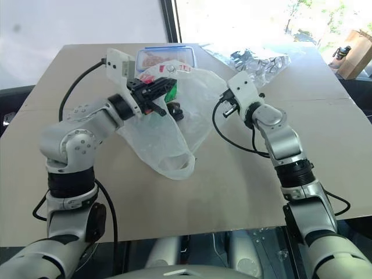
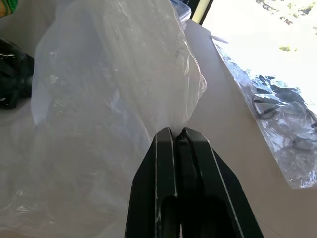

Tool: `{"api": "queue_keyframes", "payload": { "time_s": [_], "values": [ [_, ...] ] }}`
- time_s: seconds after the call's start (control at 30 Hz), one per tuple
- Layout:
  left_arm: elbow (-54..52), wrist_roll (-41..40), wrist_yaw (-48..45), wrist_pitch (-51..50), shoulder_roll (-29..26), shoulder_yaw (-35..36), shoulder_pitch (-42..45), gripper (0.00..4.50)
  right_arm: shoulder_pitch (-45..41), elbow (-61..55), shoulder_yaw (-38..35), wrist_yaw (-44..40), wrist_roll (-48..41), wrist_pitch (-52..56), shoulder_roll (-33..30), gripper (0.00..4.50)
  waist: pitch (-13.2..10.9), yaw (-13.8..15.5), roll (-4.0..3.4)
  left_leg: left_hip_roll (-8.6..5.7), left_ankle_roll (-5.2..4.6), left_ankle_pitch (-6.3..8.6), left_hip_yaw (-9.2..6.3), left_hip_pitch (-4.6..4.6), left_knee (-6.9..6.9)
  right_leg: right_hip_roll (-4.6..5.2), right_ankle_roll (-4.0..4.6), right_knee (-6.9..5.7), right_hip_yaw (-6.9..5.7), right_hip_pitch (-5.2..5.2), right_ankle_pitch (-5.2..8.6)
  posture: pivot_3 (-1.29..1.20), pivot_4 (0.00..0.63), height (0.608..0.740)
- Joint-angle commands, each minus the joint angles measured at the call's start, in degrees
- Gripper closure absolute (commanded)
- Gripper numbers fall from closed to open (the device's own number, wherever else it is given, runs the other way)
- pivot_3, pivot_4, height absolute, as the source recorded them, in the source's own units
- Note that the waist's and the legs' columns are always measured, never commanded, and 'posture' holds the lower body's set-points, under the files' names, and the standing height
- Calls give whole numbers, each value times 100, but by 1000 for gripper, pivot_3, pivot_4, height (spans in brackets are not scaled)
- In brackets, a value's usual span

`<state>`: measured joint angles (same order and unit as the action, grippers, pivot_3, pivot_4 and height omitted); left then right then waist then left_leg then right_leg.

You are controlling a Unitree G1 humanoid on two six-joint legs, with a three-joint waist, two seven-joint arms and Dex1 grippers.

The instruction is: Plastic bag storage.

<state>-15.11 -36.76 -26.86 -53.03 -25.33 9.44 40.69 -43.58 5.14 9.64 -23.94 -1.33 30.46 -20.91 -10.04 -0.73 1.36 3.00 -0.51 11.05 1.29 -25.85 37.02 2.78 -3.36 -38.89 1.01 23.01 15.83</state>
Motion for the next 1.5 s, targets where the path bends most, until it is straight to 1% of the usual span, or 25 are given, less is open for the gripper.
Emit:
{"api": "queue_keyframes", "payload": {
  "time_s": [0.03, 0.07, 0.1, 0.13, 0.17, 0.2, 0.23, 0.27, 0.3, 0.4, 0.43, 0.53, 0.6, 0.7, 0.77, 0.87, 1.03, 1.1, 1.13, 1.2, 1.27, 1.37, 1.4, 1.43, 1.5],
  "values": [
    [-73, -1141, -258, -452, 7, 750, 147, 4500, -97, -126, -207, -12, 35, -153, -86, 4420, 0, -4, 0, 1, 0, 0, -1, 0, 0, 0, 0, 0, 0, 0, 0, 0, 150, 740],
    [-21, -1364, -247, -567, -5, 889, 191, 3950, -98, -135, -237, -17, 29, -145, -88, 4500, 0, -7, 0, 2, 0, 0, -1, 0, 0, 0, 0, -1, 0, 0, 0, 0, 150, 740],
    [62, -1730, -291, -779, -62, 1061, 249, 3722, -106, -145, -279, -20, 13, -130, -91, 4500, 0, -8, 0, 2, 0, 0, -1, 0, 0, 0, 0, -1, 0, 0, 0, 0, 150, 740],
    [237, -2425, -294, -1176, -162, 1333, 369, 3342, -113, -168, -337, -25, -10, -112, -103, 4500, 0, -8, 0, 2, 0, 0, -2, 0, 0, 0, 0, -1, -1, 0, 0, 0, 150, 740],
    [450, -3169, -291, -1595, -327, 1566, 482, 2857, -119, -191, -394, -33, -30, -95, -118, 4500, 0, -9, 0, 2, 0, 0, -3, 1, 0, -1, 0, -1, -2, 0, 0, 0, 150, 740],
    [686, -3974, -358, -2032, -585, 1712, 541, 2560, -132, -196, -447, -41, -46, -86, -130, 4500, 0, -16, 1, 3, 0, 0, -4, 0, 1, 0, 0, -3, -3, 0, 0, 0, 150, 740],
    [841, -4569, -391, -2333, -820, 1763, 544, 2068, -141, -197, -478, -49, -53, -84, -141, 4500, 0, -16, 1, 5, 0, 0, -5, 0, 2, -1, 0, -4, -4, 0, 0, 0, 150, 740],
    [893, -4950, -541, -2613, -1088, 1718, 463, 2006, -156, -186, -496, -54, -56, -86, -150, 4500, -1, -26, 0, 5, 0, 0, -5, 0, 2, -1, 0, -4, -4, 0, 0, 0, 150, 740],
    [582, -5012, -905, -2864, -1415, 1584, 215, 1640, -167, -184, -511, -54, -63, -85, -156, 4500, -2, -29, -1, 6, 0, 0, -6, 0, 2, -1, 0, -4, -4, 1, 0, 0, 150, 740],
    [-288, -5219, -1508, -3230, -2178, 1284, -467, 1640, -169, -223, -545, -54, -83, -60, -148, 4500, -2, -82, -1, 4, 1, 0, -7, 11, -10, 2, 0, -1, 13, 1, 0, 0, 150, 740],
    [-700, -5048, -1792, -3163, -2444, 1166, -767, 1640, -159, -265, -556, -52, -99, -32, -135, 4500, -2, -86, -1, 4, 4, -2, -8, 11, -16, 2, 0, 2, 14, 2, 0, 0, 150, 740],
    [-1549, -4361, -2524, -2707, -2987, 846, -1450, 1640, -118, -375, -555, -40, -123, 40, -107, 4500, -3, -78, -2, 4, 8, -4, -2, 12, -21, 4, 2, 1, 6, 2, 1, 0, 150, 740],
    [-1989, -3621, -2976, -2087, -3274, 519, -1878, 1640, -79, -442, -541, -32, -132, 92, -92, 4500, -3, -66, -4, 3, 6, -3, 6, 15, -26, 3, 4, -1, 5, 3, 1, 0, 150, 740],
    [-2186, -2620, -3018, -1340, -3415, -87, -2135, 1640, -26, -557, -511, -36, -141, 186, -80, 4500, -3, -27, -6, 3, 7, -4, 7, 20, -28, 1, 9, -2, 5, 3, -1, 0, 150, 740],
    [-2243, -1839, -3191, -748, -3624, -512, -2327, 1640, -10, -613, -503, -38, -145, 242, -78, 4500, -3, -13, -6, 4, 8, -4, 6, 20, -28, 0, 11, -1, 5, 3, -2, 0, 150, 740],
    [-2174, -810, -3289, 77, -3792, -1080, -2493, 1640, -20, -647, -493, -37, -139, 309, -87, 4500, -4, -5, -6, 4, 7, -4, 13, 17, -30, -1, 12, 1, 11, 7, -2, 0, 150, 740],
    [-2039, 43, -3306, 740, -3705, -1591, -2439, 1640, -34, -686, -486, -25, -133, 375, -80, 4500, -4, -3, -6, 5, 6, -4, 22, 8, -38, -1, 11, 2, 17, 23, -2, 0, 150, 740],
    [-2034, 27, -3216, 668, -3408, -1815, -2344, 1640, -46, -680, -491, -13, -136, 394, -67, 4500, -4, -2, -7, 5, 6, -4, 26, 8, -41, -2, 11, 2, 22, 26, -2, 0, 150, 740],
    [-1978, 37, -3150, 631, -3226, -1924, -2276, 1837, -53, -675, -496, -6, -143, 407, -56, 4500, -4, 1, -7, 5, 6, -4, 28, 7, -41, -2, 11, 1, 24, 27, -2, 0, 150, 740],
    [-1790, 28, -3068, 523, -2921, -2050, -2126, 2376, -62, -670, -517, -2, -167, 436, -40, 4500, -4, 5, -6, 5, 5, -4, 29, 5, -39, -2, 10, 1, 24, 27, -2, 0, 150, 740],
    [-1661, 80, -3178, 563, -2817, -2144, -2023, 3195, -77, -627, -581, 2, -222, 469, -10, 4500, -4, 1, -6, 6, 5, -4, 29, 5, -38, -5, 9, 0, 24, 27, -2, 0, 150, 740],
    [-1549, -321, -3229, 313, -2635, -1929, -1997, 4366, -114, -556, -787, -13, -458, 574, 85, 4500, -4, -10, -6, 9, 5, -4, 27, 5, -38, -9, 10, -2, 24, 29, -2, 0, 150, 740],
    [-1522, -535, -3244, 179, -2604, -1762, -2029, 4473, -141, -529, -865, -27, -538, 613, 101, 4500, -4, -11, -6, 10, 5, -4, 27, 5, -39, -9, 9, -2, 24, 29, -2, 0, 150, 740],
    [-1454, -921, -3206, -6, -2514, -1454, -2046, 4473, -179, -495, -985, -36, -659, 665, 133, 4500, -4, -11, -6, 11, 5, -4, 27, 4, -39, -9, 9, -2, 25, 29, -2, 0, 150, 740],
    [-1188, -1936, -3048, -434, -2292, -722, -1954, 4473, -303, -442, -1320, -55, -1031, 859, 236, 4500, -4, -9, -6, 12, 5, -4, 27, 3, -38, -9, 9, -1, 25, 29, -2, 0, 150, 740]
  ]
}}
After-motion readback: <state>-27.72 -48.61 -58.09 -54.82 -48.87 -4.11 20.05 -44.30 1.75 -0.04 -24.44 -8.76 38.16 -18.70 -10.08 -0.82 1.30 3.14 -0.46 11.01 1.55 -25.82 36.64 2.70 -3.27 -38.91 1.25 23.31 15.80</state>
